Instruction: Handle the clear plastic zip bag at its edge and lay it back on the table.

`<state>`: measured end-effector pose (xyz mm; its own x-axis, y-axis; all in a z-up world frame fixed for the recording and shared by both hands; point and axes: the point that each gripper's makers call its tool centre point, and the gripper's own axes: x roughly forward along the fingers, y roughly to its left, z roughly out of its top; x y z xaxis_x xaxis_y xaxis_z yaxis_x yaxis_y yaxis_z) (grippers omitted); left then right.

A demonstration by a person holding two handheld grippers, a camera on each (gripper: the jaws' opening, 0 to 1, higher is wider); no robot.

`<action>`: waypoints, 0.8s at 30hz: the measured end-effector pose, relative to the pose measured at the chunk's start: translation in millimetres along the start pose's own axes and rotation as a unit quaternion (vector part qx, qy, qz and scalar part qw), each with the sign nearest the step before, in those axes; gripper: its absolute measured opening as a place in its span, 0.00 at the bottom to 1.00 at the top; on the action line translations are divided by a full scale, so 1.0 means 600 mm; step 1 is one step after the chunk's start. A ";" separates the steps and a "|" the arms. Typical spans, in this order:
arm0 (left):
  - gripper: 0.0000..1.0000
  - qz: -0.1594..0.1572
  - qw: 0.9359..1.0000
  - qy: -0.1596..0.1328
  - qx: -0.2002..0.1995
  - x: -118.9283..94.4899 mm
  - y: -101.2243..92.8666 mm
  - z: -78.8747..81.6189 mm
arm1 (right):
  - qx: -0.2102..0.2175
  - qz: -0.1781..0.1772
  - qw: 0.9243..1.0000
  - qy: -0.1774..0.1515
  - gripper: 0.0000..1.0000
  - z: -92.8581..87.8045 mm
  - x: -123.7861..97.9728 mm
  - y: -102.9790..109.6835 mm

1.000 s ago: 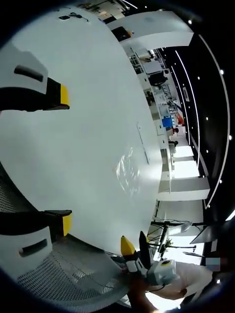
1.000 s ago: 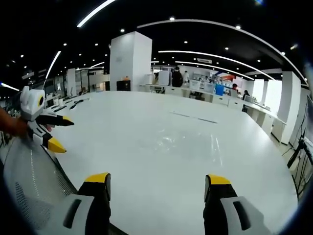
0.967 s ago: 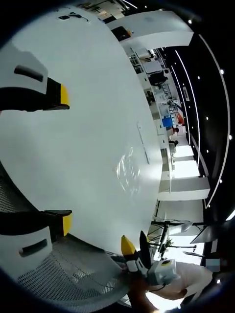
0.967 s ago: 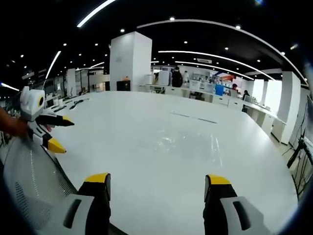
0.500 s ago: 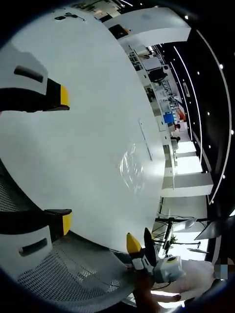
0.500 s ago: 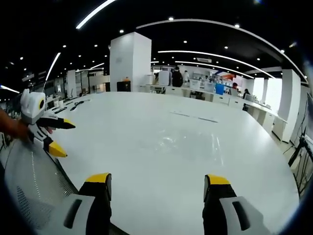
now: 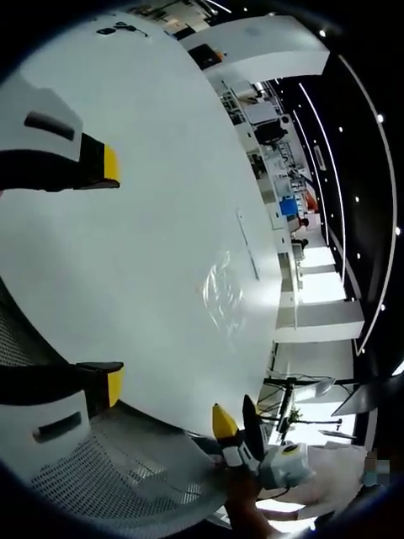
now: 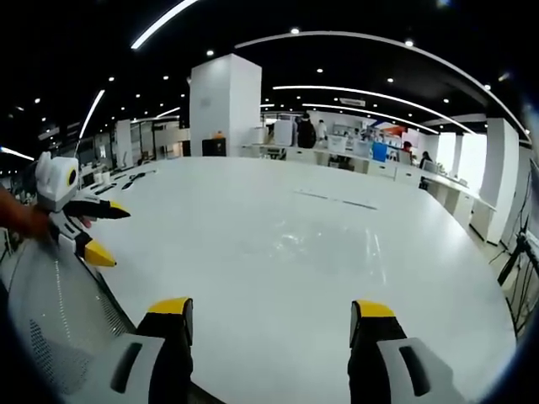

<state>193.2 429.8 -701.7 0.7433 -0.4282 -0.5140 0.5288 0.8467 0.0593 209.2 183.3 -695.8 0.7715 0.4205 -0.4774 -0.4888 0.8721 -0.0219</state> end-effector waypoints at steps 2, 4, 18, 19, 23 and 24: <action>0.84 0.000 1.000 -0.004 -0.002 -0.001 0.000 0.002 | 0.003 0.001 1.000 -0.001 0.77 0.001 0.000 0.000; 0.84 0.002 1.000 -0.005 -0.005 -0.001 0.001 0.004 | 0.012 0.002 1.000 -0.010 0.79 0.007 -0.002 0.002; 0.92 0.005 0.999 -0.020 -0.032 0.000 0.010 0.009 | 0.032 0.001 0.999 -0.022 0.93 0.014 0.000 -0.001; 0.92 0.005 0.999 -0.021 -0.032 -0.001 0.013 0.008 | 0.032 0.001 0.999 -0.022 0.93 0.014 0.001 -0.002; 0.92 0.005 0.999 -0.023 -0.028 0.000 0.014 0.007 | 0.039 -0.003 0.999 -0.021 0.95 0.013 0.002 -0.008; 0.92 0.006 0.999 -0.023 -0.027 0.000 0.015 0.007 | 0.044 -0.004 0.999 -0.021 0.95 0.014 0.001 -0.010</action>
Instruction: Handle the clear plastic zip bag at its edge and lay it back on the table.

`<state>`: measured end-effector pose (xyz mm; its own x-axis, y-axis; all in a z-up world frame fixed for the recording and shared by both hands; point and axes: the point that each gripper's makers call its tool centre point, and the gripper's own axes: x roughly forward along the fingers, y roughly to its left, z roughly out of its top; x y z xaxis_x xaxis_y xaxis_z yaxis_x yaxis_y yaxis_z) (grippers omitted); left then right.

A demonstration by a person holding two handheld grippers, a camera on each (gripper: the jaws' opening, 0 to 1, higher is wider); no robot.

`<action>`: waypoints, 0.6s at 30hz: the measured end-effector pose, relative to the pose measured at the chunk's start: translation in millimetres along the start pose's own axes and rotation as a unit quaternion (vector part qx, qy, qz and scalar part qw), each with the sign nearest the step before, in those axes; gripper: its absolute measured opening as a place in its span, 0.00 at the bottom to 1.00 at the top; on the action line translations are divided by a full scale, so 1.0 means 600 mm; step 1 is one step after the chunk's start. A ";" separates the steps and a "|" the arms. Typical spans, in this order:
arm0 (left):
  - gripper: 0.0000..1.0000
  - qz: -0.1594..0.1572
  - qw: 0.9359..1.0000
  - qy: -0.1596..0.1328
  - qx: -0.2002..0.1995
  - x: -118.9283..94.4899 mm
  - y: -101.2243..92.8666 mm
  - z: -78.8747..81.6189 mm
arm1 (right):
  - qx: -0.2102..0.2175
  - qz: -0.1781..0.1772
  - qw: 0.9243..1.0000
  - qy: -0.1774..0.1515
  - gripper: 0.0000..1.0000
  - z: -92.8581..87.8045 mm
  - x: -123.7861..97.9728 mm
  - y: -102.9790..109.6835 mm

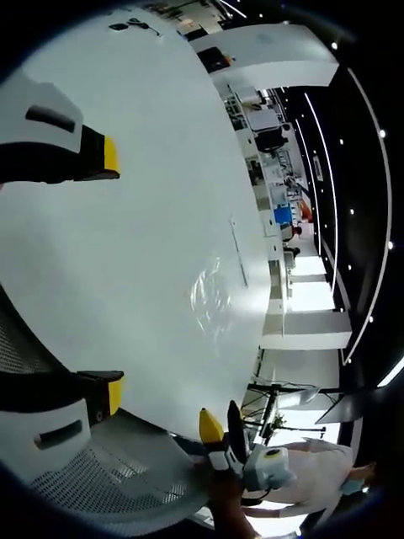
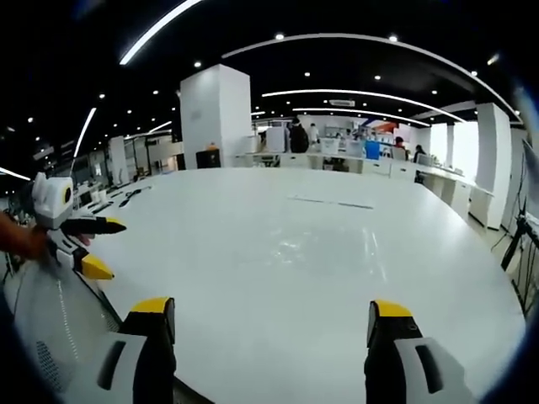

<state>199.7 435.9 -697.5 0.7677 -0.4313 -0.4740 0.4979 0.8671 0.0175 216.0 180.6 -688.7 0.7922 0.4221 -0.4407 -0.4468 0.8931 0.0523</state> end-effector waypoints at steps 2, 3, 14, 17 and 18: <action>0.92 0.001 1.000 0.000 0.002 -0.001 -0.001 0.001 | 0.008 -0.005 1.000 -0.001 0.96 0.004 0.001 -0.009; 0.93 0.005 1.000 0.002 0.000 -0.002 -0.002 0.001 | 0.011 -0.006 1.000 -0.001 0.97 0.004 0.002 -0.012; 0.92 -0.003 1.000 0.020 0.023 -0.005 0.000 0.007 | -0.027 0.011 0.999 0.030 0.95 -0.001 0.012 -0.001; 0.91 -0.003 1.000 0.008 0.027 -0.009 0.000 0.032 | -0.033 0.016 0.998 0.041 0.94 0.001 0.019 0.000; 0.91 -0.004 0.999 0.000 0.032 -0.010 -0.001 0.044 | -0.033 0.018 0.998 0.040 0.94 0.007 0.023 0.002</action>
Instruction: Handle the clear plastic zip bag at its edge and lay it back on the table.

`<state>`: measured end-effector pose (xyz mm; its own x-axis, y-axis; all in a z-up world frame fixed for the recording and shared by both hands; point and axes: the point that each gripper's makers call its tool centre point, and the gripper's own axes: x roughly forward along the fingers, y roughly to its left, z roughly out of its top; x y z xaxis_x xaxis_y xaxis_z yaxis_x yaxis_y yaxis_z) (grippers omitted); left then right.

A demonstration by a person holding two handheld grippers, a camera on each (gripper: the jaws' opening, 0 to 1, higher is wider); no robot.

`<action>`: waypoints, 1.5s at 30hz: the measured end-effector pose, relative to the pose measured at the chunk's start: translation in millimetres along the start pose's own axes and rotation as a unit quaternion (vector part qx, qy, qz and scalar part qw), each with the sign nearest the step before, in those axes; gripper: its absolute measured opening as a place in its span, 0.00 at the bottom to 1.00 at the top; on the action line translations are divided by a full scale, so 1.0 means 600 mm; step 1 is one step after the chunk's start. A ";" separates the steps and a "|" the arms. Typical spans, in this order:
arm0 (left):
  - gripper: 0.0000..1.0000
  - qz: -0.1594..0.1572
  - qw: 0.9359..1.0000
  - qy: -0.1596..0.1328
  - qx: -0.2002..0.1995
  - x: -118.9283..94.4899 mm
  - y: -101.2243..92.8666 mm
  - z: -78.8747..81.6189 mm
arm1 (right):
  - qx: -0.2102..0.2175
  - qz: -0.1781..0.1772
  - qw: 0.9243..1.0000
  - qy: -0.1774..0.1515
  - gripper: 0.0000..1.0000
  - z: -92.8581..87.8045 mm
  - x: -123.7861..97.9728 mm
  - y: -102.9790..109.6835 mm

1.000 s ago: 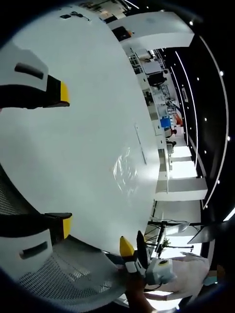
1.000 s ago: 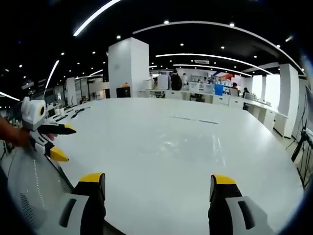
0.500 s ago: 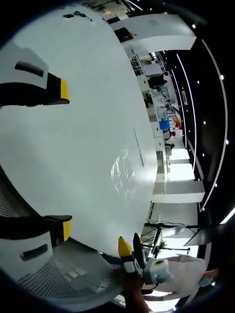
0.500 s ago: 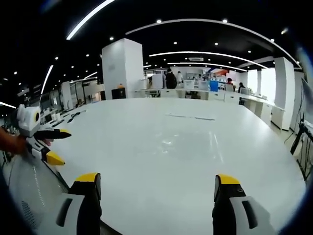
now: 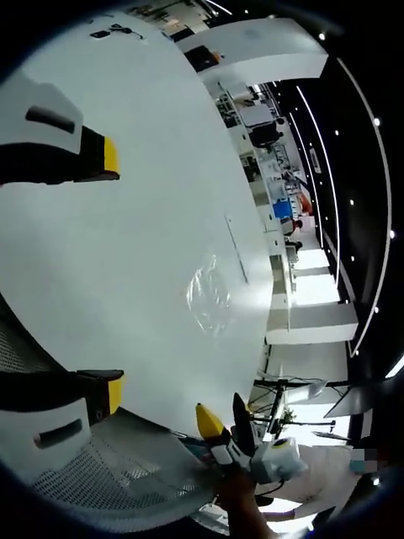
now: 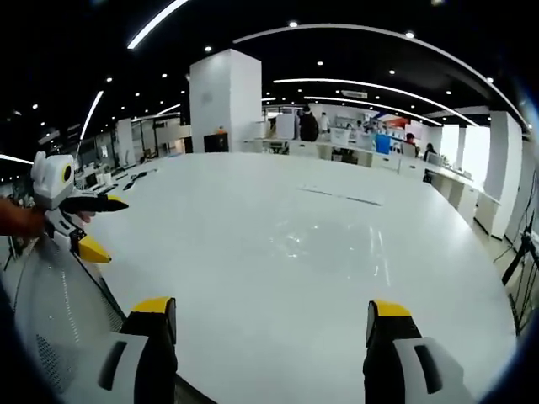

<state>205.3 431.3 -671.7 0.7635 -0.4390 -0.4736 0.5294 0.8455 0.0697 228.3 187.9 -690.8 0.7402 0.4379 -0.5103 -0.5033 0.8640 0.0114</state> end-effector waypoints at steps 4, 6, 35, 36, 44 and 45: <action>0.90 -0.002 1.000 -0.006 -0.001 0.002 0.003 0.014 | -0.016 0.008 1.000 -0.010 0.93 0.033 0.014 0.008; 0.89 -0.003 1.000 0.000 -0.013 0.003 0.001 0.014 | -0.024 0.014 1.000 -0.013 0.93 0.050 0.021 0.015; 0.99 0.021 0.998 -0.015 -0.065 -0.004 0.000 0.027 | -0.078 0.046 0.995 0.033 0.84 0.096 0.155 0.007; 0.99 0.023 0.997 -0.021 -0.071 -0.004 0.000 0.030 | -0.077 0.047 0.995 0.035 0.83 0.096 0.156 0.010; 0.99 0.028 0.997 -0.007 -0.068 -0.013 -0.003 0.015 | -0.096 0.062 0.992 0.052 0.80 0.094 0.195 0.020; 0.99 0.027 0.997 -0.007 -0.070 -0.014 0.000 0.013 | -0.099 0.062 0.992 0.052 0.79 0.094 0.198 0.021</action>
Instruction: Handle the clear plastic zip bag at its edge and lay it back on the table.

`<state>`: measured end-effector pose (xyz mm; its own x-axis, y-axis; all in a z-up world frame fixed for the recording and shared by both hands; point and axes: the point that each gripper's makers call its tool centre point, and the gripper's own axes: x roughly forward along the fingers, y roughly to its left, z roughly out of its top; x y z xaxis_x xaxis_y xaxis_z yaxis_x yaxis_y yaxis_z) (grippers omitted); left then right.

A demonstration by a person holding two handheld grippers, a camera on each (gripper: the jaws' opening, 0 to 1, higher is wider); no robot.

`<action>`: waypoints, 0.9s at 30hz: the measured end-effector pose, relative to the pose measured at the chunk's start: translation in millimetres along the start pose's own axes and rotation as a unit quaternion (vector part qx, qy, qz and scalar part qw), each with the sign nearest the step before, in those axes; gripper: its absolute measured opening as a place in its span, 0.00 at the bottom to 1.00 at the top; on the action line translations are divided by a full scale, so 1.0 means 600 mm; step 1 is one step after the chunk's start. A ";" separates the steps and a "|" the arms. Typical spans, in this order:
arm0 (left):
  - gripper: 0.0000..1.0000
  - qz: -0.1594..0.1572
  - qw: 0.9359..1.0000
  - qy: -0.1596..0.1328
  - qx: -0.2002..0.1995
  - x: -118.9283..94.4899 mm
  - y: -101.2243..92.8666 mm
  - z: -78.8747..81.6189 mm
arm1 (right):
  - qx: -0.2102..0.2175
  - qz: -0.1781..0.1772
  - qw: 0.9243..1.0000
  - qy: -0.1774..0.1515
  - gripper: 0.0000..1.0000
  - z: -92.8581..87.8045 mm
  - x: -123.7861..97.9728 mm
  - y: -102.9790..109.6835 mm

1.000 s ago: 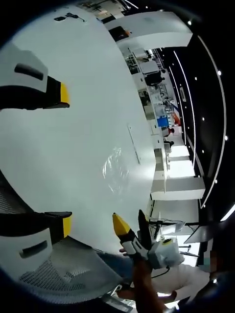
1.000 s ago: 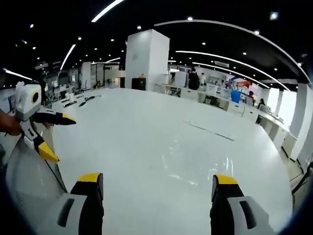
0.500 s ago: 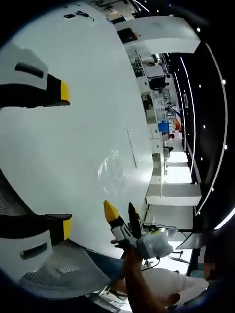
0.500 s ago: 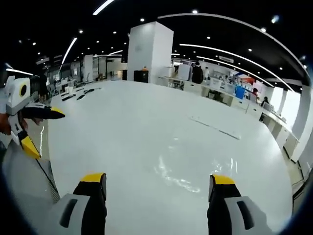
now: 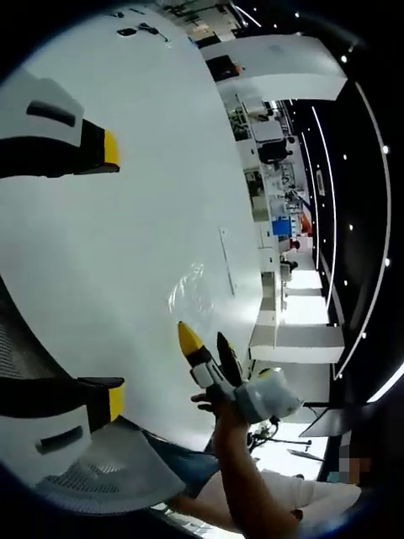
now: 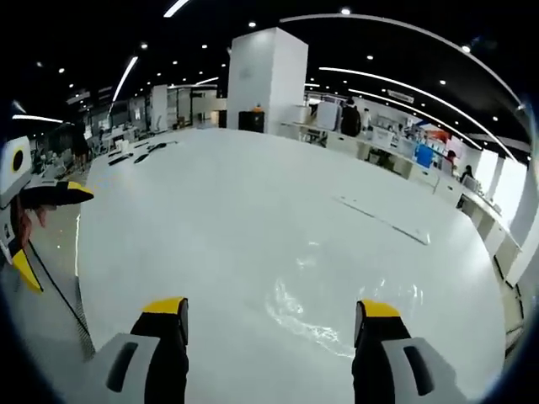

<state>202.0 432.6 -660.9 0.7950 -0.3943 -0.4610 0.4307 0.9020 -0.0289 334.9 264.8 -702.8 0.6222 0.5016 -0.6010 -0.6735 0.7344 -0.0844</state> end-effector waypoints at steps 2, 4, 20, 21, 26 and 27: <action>0.99 0.000 1.000 0.004 -0.001 -0.001 0.003 -0.006 | -0.003 0.002 1.000 0.003 0.78 0.001 0.004 0.002; 0.99 0.000 1.000 0.006 0.001 -0.002 0.003 -0.007 | -0.015 0.006 1.000 0.008 0.75 0.000 0.014 0.004; 0.99 0.002 1.000 0.006 0.001 0.005 0.009 0.003 | -0.022 -0.006 0.999 0.033 0.55 0.005 0.070 -0.020; 0.99 0.002 1.000 0.007 0.003 0.006 0.009 0.003 | -0.019 -0.008 0.999 0.034 0.55 0.004 0.072 -0.020; 0.99 -0.002 1.000 0.008 0.000 0.009 0.013 0.005 | -0.007 -0.003 0.999 0.041 0.52 -0.003 0.094 -0.008; 0.99 -0.002 1.000 0.008 -0.001 0.010 0.013 0.005 | -0.008 -0.002 0.999 0.042 0.50 -0.003 0.095 -0.006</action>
<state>211.5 436.9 -661.0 0.7864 -0.3947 -0.4753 0.4330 0.9008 -0.0315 371.8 290.1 -738.2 0.5891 0.4583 -0.6655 -0.6783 0.7281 -0.0990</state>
